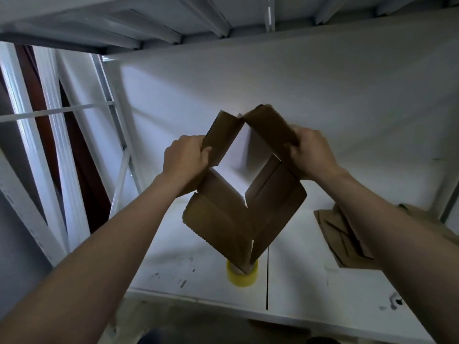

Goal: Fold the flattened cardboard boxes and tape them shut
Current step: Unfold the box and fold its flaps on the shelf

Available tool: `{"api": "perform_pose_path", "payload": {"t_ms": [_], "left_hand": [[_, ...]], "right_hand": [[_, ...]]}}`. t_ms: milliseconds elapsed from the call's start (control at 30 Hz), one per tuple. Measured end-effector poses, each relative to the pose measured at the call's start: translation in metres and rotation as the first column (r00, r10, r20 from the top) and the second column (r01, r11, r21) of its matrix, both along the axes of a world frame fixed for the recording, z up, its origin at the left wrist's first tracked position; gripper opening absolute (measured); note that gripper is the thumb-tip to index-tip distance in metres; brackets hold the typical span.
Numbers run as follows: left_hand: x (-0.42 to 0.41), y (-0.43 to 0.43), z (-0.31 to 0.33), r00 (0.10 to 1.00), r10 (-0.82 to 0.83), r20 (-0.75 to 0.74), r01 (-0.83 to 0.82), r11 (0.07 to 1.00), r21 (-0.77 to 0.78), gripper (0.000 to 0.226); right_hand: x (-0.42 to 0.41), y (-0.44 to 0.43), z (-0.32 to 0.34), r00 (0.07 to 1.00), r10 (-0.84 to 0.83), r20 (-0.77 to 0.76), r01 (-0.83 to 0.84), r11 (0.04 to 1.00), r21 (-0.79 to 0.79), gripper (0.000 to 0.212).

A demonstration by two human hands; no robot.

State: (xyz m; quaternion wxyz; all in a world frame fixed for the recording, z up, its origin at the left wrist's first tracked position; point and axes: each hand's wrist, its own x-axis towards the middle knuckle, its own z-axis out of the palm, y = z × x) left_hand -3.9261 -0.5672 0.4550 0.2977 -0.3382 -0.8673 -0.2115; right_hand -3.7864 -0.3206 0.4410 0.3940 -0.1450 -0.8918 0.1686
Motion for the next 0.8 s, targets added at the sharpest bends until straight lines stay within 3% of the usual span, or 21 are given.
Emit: {"api": "perform_pose_path", "payload": {"t_ms": [133, 267, 433, 700, 800], "left_hand": [[-0.001, -0.012, -0.026, 0.997, 0.013, 0.070, -0.016, 0.999, 0.051, 0.021], [-0.005, -0.027, -0.066, 0.989, 0.045, 0.144, -0.045, 0.999, -0.003, 0.023], [-0.013, -0.052, -0.097, 0.974, 0.132, 0.186, -0.129, 0.991, -0.028, 0.025], [-0.022, -0.071, -0.116, 0.946, 0.188, 0.264, -0.206, 0.978, 0.040, 0.027], [-0.022, -0.070, -0.119, 0.951, 0.181, 0.251, -0.195, 0.980, 0.033, 0.025]], "right_hand": [[-0.005, -0.016, -0.022, 0.993, -0.035, 0.115, 0.020, 0.991, 0.130, 0.036], [-0.001, -0.051, -0.060, 0.950, -0.028, 0.311, -0.027, 0.985, 0.171, 0.062], [0.010, -0.075, -0.094, 0.941, 0.102, 0.324, -0.147, 0.982, 0.118, 0.082], [0.008, -0.061, -0.123, 0.923, 0.165, 0.347, -0.186, 0.982, 0.026, 0.075], [0.013, -0.058, -0.124, 0.940, 0.174, 0.293, -0.190, 0.981, 0.029, 0.057]]}}
